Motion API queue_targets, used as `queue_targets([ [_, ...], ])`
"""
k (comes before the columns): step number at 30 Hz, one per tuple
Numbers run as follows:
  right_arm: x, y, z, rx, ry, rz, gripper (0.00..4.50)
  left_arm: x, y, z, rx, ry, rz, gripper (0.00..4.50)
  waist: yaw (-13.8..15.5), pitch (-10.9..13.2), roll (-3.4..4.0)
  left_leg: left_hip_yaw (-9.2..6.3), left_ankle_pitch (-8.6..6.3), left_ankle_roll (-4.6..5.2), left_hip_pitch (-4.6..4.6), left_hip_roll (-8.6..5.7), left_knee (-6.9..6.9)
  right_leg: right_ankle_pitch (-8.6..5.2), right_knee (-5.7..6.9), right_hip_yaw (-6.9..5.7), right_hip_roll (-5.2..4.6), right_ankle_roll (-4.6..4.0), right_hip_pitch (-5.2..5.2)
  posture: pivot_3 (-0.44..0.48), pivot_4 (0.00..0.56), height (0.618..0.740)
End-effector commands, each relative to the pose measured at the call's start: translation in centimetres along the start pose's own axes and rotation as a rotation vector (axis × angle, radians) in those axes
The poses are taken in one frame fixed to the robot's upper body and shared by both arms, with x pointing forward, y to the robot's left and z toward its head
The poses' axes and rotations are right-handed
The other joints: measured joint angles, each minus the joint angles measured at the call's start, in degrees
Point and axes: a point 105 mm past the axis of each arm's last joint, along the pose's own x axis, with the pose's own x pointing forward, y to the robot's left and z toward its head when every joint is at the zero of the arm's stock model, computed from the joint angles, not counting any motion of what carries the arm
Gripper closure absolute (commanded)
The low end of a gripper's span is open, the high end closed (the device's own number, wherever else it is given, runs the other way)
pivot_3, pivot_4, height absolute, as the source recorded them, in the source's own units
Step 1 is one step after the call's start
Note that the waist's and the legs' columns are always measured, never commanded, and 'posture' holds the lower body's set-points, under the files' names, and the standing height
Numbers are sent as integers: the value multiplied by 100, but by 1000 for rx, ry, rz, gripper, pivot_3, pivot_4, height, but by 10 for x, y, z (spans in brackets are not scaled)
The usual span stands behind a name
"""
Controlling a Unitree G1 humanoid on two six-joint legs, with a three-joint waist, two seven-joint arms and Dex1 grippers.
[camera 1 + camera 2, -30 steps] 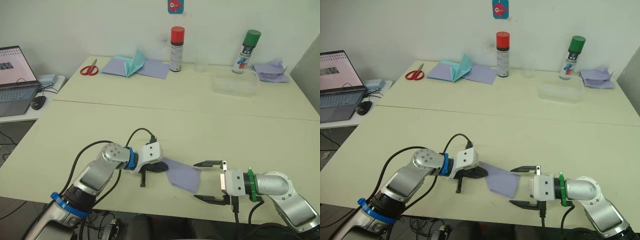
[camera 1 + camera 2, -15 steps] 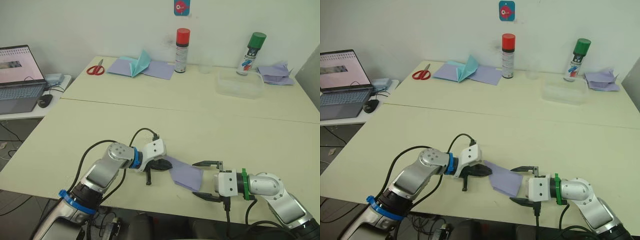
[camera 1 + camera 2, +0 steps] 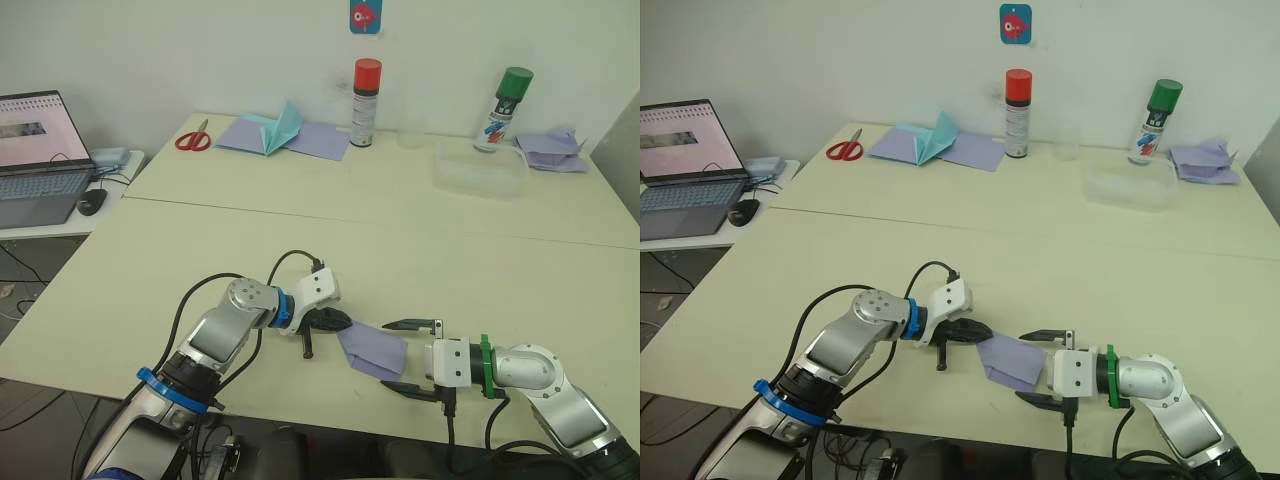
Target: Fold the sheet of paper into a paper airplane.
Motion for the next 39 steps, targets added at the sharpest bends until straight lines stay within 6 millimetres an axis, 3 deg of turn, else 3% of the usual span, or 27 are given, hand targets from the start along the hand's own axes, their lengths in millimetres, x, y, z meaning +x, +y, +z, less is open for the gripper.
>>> queue_targets([
  [1,4,-10,12,-42,-37,-41,0,2,6,-30,-51,112,47,4467,-1,0,0,-1,0,0,-1,2,0,0,-2,0,-3,0,1,0,150,740],
  [2,5,-11,10,-22,-45,-51,0,2,6,-31,-51,112,47,4467,-1,0,0,0,0,0,-1,1,1,0,-2,0,-6,0,1,0,150,740],
  [5,9,-13,7,23,-64,-68,586,1,6,-32,-51,115,48,4500,0,0,-2,0,0,0,-2,1,1,0,-4,0,-10,1,1,0,150,740],
  [11,15,-18,11,58,-84,-97,2844,-2,8,-34,-49,123,46,4500,-5,0,-2,0,0,0,-2,0,-1,0,-5,0,-13,0,1,0,150,740],
  [16,15,-23,12,100,-93,-124,4454,-5,11,-36,-49,132,51,4500,-12,0,-2,0,0,0,-2,1,-2,0,-5,0,-13,0,0,0,150,740],
  [22,18,-28,11,191,-115,-166,4454,-8,13,-42,-51,154,60,4500,-47,0,-2,0,0,0,-2,3,-3,0,-5,-1,-13,0,0,0,150,740],
  [27,20,-33,-4,252,-61,-211,4454,-12,18,-46,-61,160,89,4500,-70,0,-2,0,0,0,-2,4,-8,-1,-5,-1,-14,-1,-2,0,150,740],
  [39,33,-25,-18,244,15,-182,4454,-15,14,-45,-43,145,81,4500,-76,0,-2,1,-1,-1,-2,5,-13,-3,-7,-1,-15,-2,-6,0,150,740],
])
